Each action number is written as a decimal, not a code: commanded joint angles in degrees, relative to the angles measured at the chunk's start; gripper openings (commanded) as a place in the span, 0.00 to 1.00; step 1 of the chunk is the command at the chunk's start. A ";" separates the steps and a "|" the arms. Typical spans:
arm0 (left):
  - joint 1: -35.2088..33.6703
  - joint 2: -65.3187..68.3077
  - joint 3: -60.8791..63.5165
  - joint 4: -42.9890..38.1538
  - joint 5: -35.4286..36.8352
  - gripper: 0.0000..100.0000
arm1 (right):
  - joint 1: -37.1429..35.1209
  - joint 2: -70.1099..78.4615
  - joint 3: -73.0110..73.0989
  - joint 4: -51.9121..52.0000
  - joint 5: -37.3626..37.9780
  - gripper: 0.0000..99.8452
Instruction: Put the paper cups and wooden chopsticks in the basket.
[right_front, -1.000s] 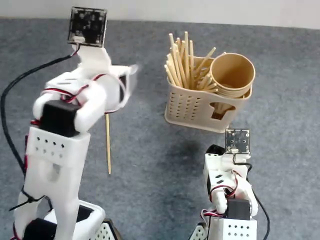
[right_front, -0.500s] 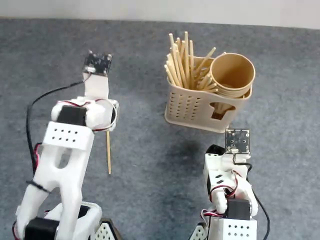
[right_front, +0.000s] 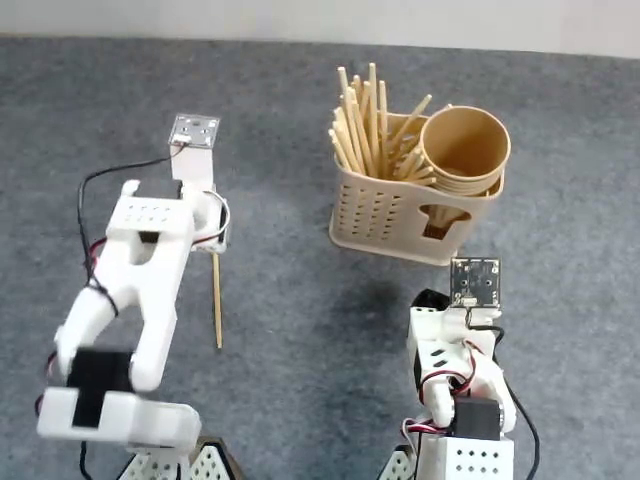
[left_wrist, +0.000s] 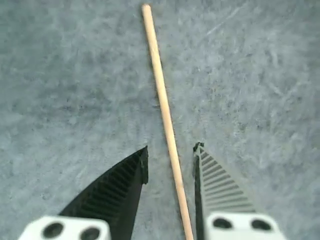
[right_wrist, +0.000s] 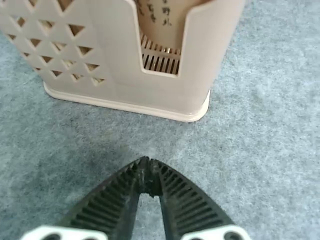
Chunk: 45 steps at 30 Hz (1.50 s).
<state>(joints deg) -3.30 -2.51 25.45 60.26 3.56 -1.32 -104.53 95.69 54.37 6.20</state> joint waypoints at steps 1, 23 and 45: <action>-0.13 4.53 -6.02 -0.62 0.88 0.15 | 0.57 -0.92 8.84 -1.10 -0.18 0.01; -0.13 23.60 -18.68 2.20 0.70 0.01 | 0.57 -0.92 8.84 -1.10 -0.18 0.01; 3.03 -12.09 -12.70 8.79 0.97 0.01 | 0.57 -0.92 8.84 -1.01 -0.18 0.01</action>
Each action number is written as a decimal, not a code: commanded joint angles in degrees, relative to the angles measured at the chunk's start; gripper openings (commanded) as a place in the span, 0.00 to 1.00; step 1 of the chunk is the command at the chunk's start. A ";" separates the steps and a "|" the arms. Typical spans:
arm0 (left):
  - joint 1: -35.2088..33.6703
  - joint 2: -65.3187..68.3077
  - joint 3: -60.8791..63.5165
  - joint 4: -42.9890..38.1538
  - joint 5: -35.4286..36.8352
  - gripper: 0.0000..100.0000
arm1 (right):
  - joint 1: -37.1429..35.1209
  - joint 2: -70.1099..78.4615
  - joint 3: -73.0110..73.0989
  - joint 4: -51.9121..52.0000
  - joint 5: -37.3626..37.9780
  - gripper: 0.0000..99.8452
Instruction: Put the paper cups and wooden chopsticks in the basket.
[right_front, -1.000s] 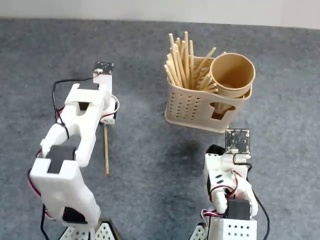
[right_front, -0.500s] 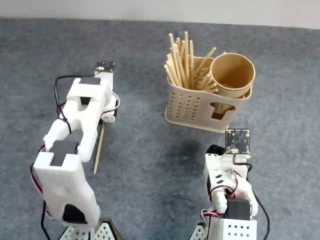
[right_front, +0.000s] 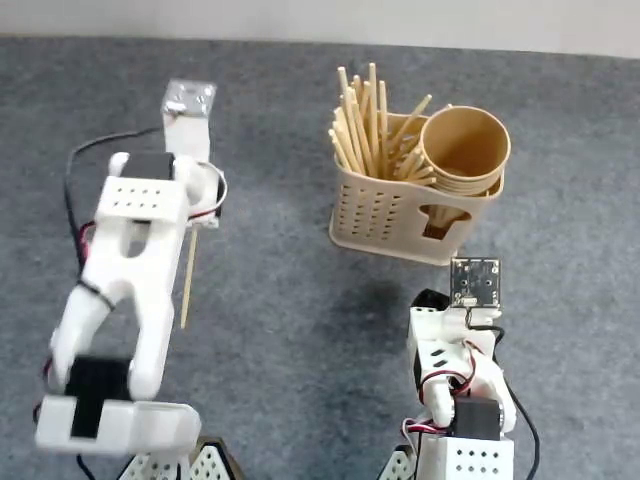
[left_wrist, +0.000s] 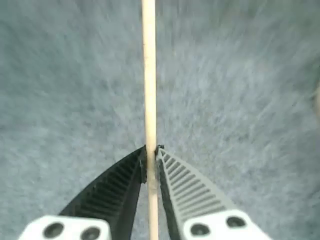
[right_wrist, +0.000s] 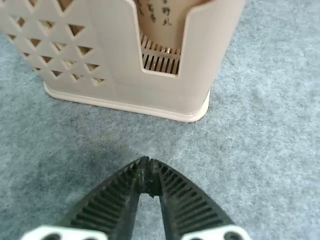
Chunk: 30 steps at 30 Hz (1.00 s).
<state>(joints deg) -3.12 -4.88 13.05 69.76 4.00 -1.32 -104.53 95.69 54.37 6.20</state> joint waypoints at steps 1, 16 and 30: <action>3.91 -11.38 -0.40 -0.79 0.53 0.01 | 0.57 -0.92 8.84 -1.01 -0.18 0.01; 17.98 -30.99 -0.48 -17.49 0.18 0.01 | 0.57 -0.92 8.84 -1.01 -0.18 0.01; 30.46 -37.67 -0.22 -43.08 0.35 0.01 | 0.57 -0.92 8.84 -1.01 -0.18 0.01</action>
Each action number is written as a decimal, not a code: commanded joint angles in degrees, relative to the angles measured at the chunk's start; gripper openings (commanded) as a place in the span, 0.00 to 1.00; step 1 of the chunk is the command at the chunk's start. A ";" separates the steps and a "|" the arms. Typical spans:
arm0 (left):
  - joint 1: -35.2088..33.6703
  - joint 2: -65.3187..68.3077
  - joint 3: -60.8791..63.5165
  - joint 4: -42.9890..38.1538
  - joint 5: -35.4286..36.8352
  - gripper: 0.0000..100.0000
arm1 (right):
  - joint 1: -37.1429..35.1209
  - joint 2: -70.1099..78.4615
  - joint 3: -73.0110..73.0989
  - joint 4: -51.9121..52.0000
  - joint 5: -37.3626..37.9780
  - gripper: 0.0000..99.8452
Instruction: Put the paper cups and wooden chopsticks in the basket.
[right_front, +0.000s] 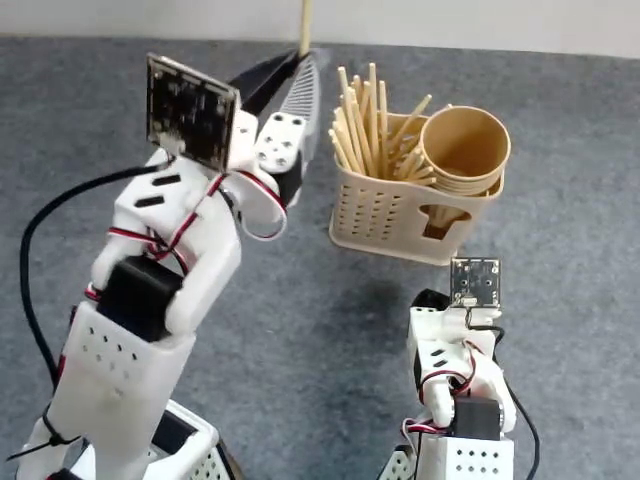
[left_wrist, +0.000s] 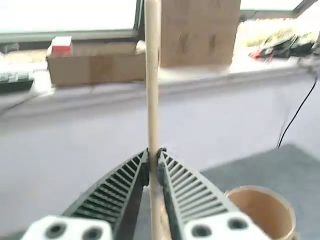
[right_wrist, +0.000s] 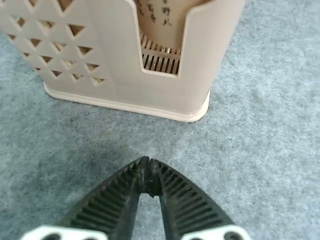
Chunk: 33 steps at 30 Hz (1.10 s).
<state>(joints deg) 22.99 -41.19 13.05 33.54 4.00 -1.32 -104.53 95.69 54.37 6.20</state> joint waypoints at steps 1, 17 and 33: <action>5.32 -1.36 -0.04 -8.09 0.44 0.01 | 0.57 -0.92 8.84 -1.01 -0.18 0.01; 8.22 14.11 8.31 -32.62 0.44 0.01 | 0.57 -0.92 8.84 -1.10 -0.18 0.01; 5.58 20.53 1.71 -15.03 0.62 0.11 | 0.57 -0.92 8.84 -1.10 -0.18 0.01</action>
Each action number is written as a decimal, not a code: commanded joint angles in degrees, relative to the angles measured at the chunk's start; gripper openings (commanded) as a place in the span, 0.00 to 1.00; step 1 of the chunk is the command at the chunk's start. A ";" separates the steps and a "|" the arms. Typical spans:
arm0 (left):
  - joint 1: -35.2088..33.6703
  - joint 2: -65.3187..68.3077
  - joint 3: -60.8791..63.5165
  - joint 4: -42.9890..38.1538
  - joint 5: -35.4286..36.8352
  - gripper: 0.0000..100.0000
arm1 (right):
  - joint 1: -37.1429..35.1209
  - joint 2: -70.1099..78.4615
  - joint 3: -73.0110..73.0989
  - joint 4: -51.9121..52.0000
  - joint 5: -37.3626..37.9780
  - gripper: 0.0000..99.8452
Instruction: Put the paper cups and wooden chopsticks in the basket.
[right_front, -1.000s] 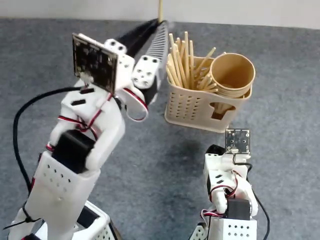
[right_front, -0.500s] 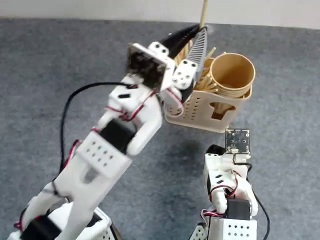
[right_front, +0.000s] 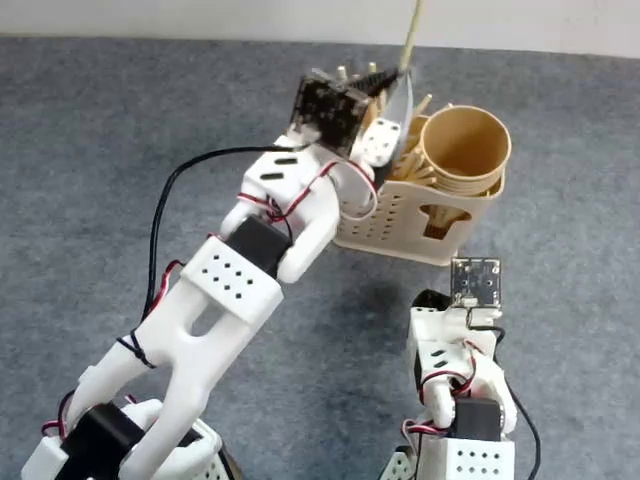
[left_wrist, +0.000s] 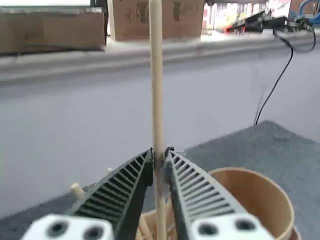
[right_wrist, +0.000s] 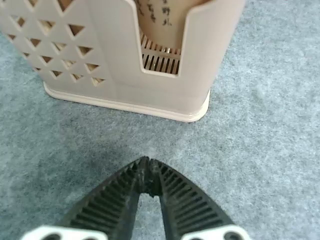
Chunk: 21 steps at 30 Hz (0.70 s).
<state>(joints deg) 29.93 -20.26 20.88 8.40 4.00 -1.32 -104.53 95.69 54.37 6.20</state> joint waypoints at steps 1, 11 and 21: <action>-1.80 -0.40 -6.81 10.37 0.62 0.10 | 0.57 -0.92 8.84 -1.10 -0.18 0.01; -4.88 -1.89 -6.46 10.64 0.53 0.03 | 0.57 -0.92 8.84 -1.10 -0.18 0.01; -5.58 -17.54 12.88 10.37 0.09 0.01 | 0.57 -0.92 8.84 -1.10 -0.18 0.01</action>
<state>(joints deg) 25.36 -29.41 27.03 18.77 4.00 -1.32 -104.53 95.69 54.37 6.20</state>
